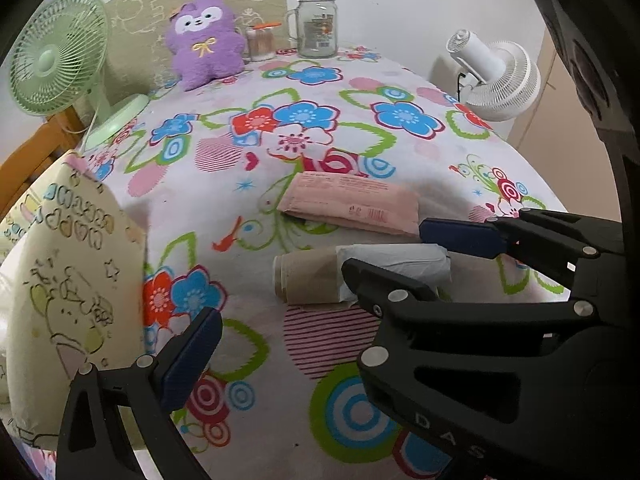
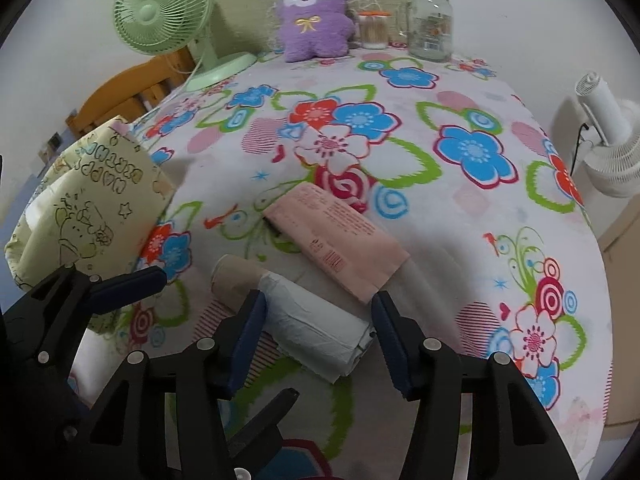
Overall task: Organize soft objects
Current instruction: 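Grasp the white rolled bag with the left tool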
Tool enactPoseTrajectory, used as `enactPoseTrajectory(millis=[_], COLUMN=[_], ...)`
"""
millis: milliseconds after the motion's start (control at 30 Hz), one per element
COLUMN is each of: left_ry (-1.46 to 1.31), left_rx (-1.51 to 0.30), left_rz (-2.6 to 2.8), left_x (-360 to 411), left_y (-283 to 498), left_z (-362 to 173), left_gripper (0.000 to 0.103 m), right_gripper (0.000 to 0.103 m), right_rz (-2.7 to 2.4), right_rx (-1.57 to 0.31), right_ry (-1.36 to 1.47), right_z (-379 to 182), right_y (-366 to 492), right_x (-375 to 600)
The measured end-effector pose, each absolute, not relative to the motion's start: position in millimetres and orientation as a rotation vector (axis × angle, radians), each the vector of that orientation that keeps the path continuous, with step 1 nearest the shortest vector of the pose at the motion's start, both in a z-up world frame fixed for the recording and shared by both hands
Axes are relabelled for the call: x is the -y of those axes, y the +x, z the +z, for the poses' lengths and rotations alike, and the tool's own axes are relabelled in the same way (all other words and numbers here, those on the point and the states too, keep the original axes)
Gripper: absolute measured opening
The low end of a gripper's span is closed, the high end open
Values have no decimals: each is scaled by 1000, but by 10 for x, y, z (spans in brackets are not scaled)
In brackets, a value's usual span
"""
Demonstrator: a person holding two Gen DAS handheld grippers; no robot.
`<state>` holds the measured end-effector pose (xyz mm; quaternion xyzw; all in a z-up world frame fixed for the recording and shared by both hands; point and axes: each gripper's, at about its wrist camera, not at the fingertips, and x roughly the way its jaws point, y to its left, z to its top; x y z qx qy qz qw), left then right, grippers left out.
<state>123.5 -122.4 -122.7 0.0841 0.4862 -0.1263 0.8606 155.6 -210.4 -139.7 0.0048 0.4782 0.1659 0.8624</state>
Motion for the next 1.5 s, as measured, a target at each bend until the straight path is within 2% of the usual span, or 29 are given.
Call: enactPoseTrajectory(millis=[400,567,633,1200,1300,1500], left_ry=[160,138,138,147,142,139], left_rx=[-1008,-1019,-1023,-1042,-1027,-1015], left_rz=[-280,-292,-291,-272,-273,-282], left_x=[1356,1450,1480,1586,1569,1506], left_y=[1346,1426,1457,1581,1570,1548], left_z=[-1229,-1248,-1258,-1379,-1372,-1331], left_gripper=[103,103,103,100,95,77], right_gripper=[60,76,78,80,80,80], right_rz=[215,153,142,106,111,124], right_rx=[-963,-925,-910,-940,-943,-936], right_ry=[-83,-102,-103,-46,-41,-39], right_z=[-1252,-1204,-1193,-1337,-1346,-1336], right_y=[1542,1552,1556,1685,1691,1695], right_x=[2262,2381,2424,2624,2621,2580])
